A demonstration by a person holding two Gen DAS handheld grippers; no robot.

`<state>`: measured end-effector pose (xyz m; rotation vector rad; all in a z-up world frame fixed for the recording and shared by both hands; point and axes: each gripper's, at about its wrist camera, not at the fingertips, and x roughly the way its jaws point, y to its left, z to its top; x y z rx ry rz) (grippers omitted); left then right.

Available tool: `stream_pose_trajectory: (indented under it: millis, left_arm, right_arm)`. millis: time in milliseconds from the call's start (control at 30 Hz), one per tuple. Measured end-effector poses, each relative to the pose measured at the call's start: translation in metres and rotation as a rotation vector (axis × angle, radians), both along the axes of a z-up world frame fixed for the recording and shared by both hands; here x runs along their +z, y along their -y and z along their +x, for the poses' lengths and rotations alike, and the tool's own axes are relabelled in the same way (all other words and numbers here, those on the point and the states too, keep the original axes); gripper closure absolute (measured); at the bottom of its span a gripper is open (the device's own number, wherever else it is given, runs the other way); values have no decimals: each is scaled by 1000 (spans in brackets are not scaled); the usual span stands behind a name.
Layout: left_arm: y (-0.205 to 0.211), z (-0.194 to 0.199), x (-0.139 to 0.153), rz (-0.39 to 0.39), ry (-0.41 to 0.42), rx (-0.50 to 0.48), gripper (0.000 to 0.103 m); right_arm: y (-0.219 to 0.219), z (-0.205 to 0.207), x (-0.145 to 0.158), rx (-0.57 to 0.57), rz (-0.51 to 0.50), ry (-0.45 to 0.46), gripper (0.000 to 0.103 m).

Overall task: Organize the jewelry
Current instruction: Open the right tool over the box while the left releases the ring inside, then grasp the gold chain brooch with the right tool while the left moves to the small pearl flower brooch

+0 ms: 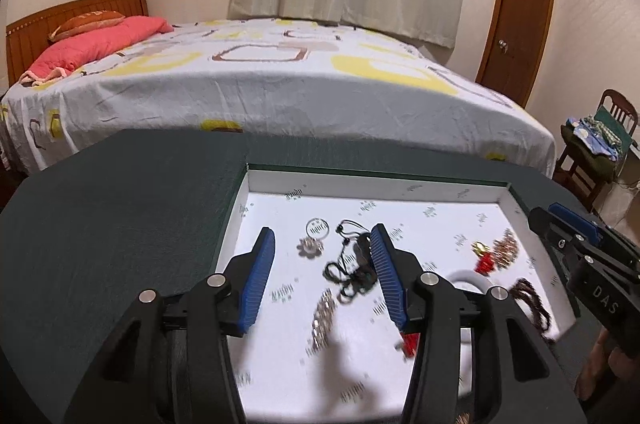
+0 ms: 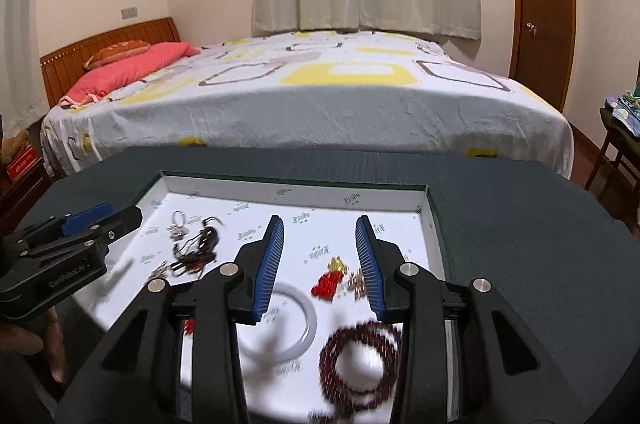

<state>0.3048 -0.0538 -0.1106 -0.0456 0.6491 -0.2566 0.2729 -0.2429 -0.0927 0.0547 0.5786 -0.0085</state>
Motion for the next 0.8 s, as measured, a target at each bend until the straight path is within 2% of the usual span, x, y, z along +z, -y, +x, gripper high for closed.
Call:
stream_pose_trajectory:
  millis: [100,400,533,800]
  left_arm:
    - [-3,-20,3,-7,11,2,47]
    - [-15,-72,5,-20,19,19,46]
    - [-17,-89,-1,10,10,17,46]
    - [-25,-108,-15,22,-40,29,46]
  right_arm:
    - [-3,-23,1,8,10,7,65]
    - [-12,-79,-10,17,4,-22,65]
    - [-18,-93,-22,31,19,-66,64]
    - [-31,-100,-38,63,37,-136,64]
